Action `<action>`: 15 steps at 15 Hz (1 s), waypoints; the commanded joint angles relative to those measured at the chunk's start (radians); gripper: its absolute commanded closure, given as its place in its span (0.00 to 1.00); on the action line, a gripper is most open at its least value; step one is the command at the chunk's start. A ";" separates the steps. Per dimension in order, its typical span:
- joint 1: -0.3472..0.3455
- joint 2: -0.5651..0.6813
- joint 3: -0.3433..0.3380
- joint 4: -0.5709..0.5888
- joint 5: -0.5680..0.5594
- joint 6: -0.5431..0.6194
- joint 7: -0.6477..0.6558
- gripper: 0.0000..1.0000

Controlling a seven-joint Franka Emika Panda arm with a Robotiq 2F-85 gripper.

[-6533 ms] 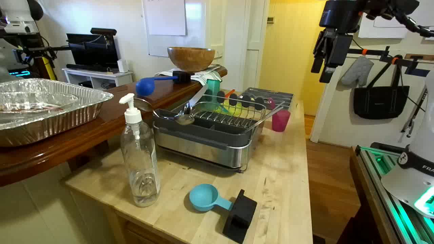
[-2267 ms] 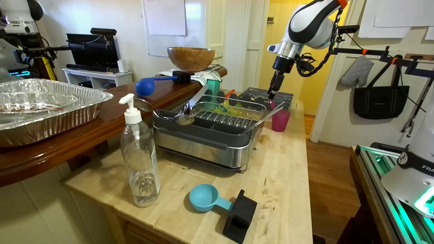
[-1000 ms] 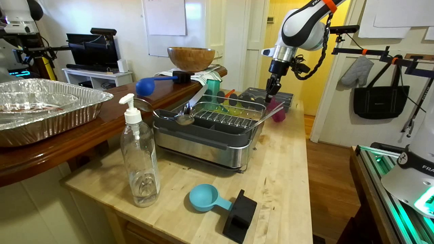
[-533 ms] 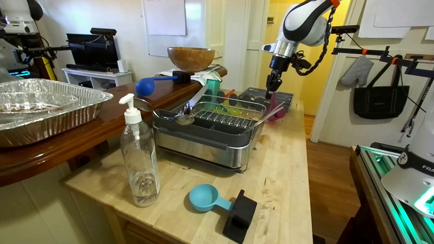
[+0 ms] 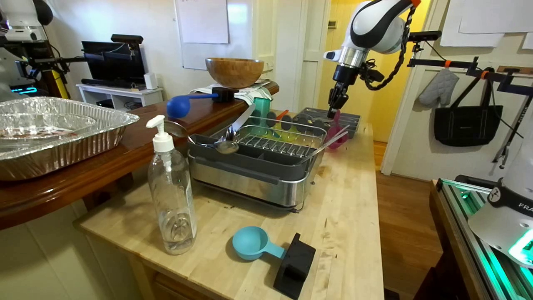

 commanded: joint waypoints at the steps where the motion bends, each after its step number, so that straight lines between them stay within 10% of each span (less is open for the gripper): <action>1: -0.014 -0.010 -0.005 0.003 -0.021 -0.008 0.009 0.98; 15: -0.047 0.004 -0.027 0.022 -0.030 0.017 0.045 0.98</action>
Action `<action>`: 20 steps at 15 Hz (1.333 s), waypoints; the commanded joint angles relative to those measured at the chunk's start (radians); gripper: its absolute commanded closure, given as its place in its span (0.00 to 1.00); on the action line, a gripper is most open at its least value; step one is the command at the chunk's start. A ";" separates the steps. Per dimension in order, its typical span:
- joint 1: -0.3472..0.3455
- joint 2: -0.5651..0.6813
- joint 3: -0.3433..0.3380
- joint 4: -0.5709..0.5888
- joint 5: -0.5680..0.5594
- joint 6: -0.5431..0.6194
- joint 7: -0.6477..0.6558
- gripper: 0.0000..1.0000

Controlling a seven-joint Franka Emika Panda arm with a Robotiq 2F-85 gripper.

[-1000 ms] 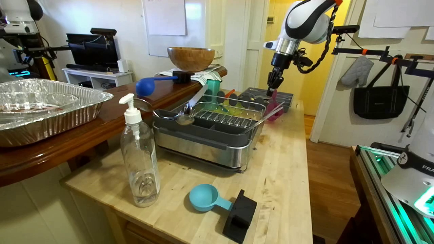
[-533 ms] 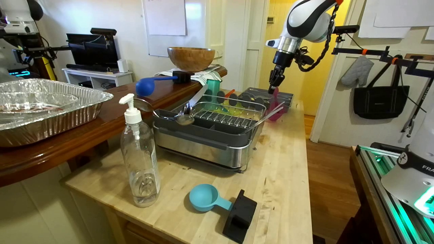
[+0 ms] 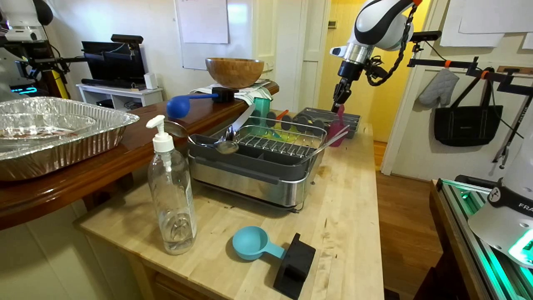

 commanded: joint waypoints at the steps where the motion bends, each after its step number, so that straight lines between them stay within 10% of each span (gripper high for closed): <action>1: -0.002 0.011 0.000 0.005 -0.022 0.013 0.033 0.98; 20: 0.012 -0.026 0.004 0.016 0.022 0.051 0.067 0.98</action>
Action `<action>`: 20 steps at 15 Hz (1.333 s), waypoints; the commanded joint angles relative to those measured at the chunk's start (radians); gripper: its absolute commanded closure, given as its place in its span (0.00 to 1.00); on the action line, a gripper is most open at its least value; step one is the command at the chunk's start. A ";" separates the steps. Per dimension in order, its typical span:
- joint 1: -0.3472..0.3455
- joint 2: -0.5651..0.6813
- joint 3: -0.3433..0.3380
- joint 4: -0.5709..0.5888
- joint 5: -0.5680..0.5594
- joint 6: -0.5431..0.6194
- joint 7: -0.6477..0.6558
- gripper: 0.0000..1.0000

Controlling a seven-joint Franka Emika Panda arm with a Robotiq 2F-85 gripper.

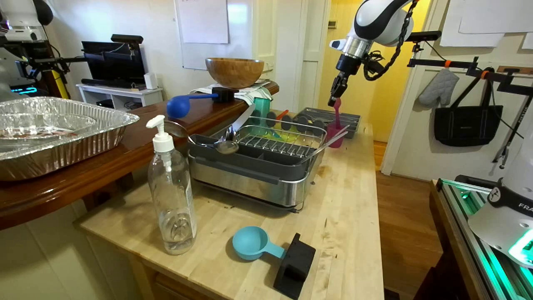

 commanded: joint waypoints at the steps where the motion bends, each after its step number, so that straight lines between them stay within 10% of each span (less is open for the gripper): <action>1: 0.011 -0.026 0.002 -0.015 0.026 0.035 0.008 0.98; 20: 0.151 -0.304 0.025 -0.303 -0.101 0.191 -0.072 0.98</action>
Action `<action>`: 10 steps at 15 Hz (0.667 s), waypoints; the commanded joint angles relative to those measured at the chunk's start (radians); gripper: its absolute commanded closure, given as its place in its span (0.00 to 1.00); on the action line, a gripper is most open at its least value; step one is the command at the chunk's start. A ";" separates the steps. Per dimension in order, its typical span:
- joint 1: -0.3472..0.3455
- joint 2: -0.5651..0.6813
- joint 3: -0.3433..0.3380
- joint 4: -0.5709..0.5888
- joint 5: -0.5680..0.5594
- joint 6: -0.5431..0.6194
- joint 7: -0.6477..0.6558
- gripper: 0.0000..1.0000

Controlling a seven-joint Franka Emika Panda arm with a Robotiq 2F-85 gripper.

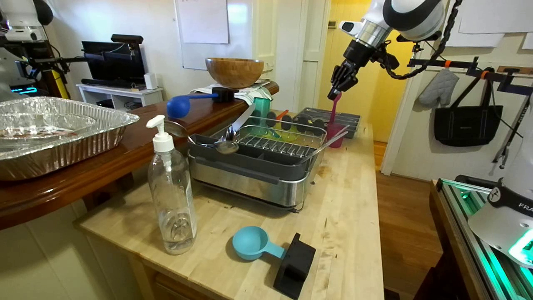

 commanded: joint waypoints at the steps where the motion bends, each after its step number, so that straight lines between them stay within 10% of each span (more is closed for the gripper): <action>1: 0.025 -0.033 -0.008 -0.088 -0.033 0.059 -0.004 0.98; 10: 0.050 0.013 0.015 -0.184 -0.096 0.082 -0.009 0.98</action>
